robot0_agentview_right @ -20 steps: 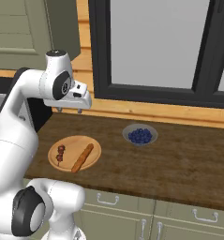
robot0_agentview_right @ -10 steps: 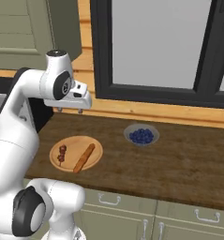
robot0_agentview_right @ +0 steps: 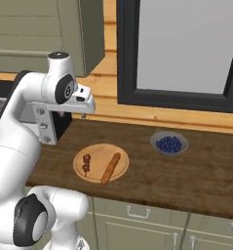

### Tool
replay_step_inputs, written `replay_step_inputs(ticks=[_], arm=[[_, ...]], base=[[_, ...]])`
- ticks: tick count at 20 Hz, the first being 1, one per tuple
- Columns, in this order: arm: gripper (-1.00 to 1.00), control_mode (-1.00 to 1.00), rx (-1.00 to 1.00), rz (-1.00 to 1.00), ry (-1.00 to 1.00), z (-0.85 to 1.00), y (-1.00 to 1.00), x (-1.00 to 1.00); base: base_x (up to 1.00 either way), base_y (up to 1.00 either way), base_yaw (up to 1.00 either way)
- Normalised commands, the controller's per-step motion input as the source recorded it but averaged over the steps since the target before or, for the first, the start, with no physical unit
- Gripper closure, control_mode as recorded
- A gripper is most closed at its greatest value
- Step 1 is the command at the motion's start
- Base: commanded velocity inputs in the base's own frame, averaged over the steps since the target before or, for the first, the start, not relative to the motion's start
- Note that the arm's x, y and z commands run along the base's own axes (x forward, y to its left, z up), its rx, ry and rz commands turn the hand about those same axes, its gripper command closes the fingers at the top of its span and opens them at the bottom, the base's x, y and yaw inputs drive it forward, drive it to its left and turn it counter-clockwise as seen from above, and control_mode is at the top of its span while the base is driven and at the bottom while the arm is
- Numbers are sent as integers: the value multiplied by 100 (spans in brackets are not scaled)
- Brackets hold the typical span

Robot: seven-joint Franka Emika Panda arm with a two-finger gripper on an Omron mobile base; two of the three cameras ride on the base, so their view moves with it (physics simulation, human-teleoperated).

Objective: Pick up the kebab skewer and baguette bread, and place them inside the toaster oven. Close the toaster oven door and start by setting the timer.

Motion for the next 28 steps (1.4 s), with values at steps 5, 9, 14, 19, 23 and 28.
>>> replay_step_inputs(ticks=[5,9,14,19,23,28], arm=[[-100,100,0,0,0,0,0,0],[-100,100,0,0,0,0,0,0],[-100,100,0,0,0,0,0,0],[-100,100,0,0,0,0,0,0],[-100,100,0,0,0,0,0,0],[-100,-100,0,0,0,0,0,0]], base=[[9,56,0],[1,8,0],[0,0,0],[0,0,0],[0,0,0],[0,0,0]])
